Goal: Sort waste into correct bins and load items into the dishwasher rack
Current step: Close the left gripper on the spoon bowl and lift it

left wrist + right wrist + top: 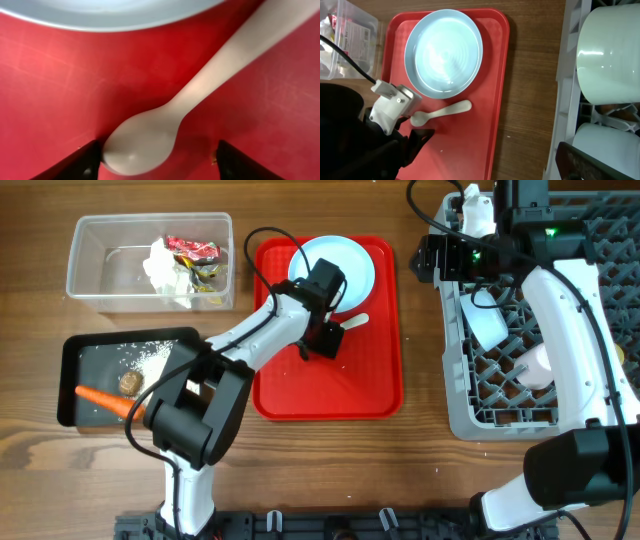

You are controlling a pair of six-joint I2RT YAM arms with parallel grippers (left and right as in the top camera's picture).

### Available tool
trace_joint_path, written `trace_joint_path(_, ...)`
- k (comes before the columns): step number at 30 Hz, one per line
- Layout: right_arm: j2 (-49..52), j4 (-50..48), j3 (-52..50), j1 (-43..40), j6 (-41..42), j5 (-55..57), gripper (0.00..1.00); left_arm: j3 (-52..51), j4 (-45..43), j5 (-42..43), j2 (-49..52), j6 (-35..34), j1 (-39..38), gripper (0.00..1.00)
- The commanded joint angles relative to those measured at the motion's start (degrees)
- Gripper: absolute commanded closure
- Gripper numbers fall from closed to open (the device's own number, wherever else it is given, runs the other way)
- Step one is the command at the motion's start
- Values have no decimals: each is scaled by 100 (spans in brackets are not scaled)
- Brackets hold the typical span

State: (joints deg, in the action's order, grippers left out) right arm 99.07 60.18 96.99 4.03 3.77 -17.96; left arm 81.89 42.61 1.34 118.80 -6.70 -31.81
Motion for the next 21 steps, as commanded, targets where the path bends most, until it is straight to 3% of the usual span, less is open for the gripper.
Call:
trace_joint_path(1, 50, 7, 2, -13, -59, 33, 0, -96, -140, 186, 109, 52, -221, 35)
trace_joint_path(15, 50, 22, 2, -13, -68, 55, 0, -96, -267, 52, 109, 52, -319, 60)
trace_joint_path(21, 50, 9, 2, -13, -70, 57, 0, -96, -264, 52, 109, 52, -319, 79)
